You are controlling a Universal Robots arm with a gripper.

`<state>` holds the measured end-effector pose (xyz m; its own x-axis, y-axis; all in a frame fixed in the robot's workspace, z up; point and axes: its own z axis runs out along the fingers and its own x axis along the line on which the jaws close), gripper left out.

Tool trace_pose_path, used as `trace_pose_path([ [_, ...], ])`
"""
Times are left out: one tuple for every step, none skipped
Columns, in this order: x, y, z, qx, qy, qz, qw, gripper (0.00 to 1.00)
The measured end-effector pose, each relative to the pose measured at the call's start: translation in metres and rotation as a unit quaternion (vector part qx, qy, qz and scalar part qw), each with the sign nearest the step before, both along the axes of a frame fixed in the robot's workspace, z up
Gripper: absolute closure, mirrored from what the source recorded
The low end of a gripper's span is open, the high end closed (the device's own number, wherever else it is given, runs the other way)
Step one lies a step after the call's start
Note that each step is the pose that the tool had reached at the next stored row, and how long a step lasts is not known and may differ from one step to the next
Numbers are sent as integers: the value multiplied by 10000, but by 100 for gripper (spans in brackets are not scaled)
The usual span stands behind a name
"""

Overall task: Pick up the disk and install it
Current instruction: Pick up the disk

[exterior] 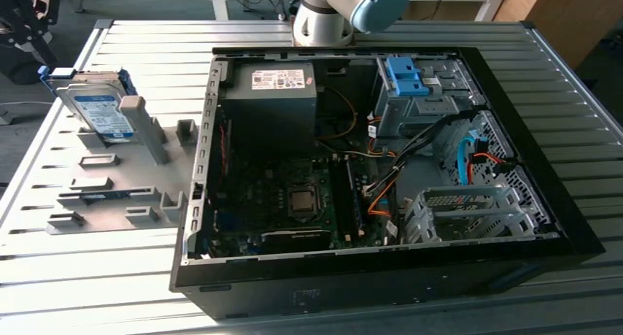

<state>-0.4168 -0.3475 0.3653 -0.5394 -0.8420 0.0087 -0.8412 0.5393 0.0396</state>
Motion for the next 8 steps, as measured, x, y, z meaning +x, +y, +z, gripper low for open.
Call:
trace_pose_path([
  [0, 0, 0, 0, -1, 44, 10000, 89],
  [0, 0, 0, 0, -2, 88, 10000, 89],
  [0, 0, 0, 0, -4, 137, 9999, 89],
  [-1, 0, 0, 0, -5, 183, 9998, 89],
  [0, 0, 0, 0, -7, 230, 9997, 89],
  [-1, 0, 0, 0, -8, 279, 9996, 89],
  [0, 0, 1, 0, -9, 334, 9994, 89],
  [-1, 0, 1, 0, -9, 399, 9992, 89],
])
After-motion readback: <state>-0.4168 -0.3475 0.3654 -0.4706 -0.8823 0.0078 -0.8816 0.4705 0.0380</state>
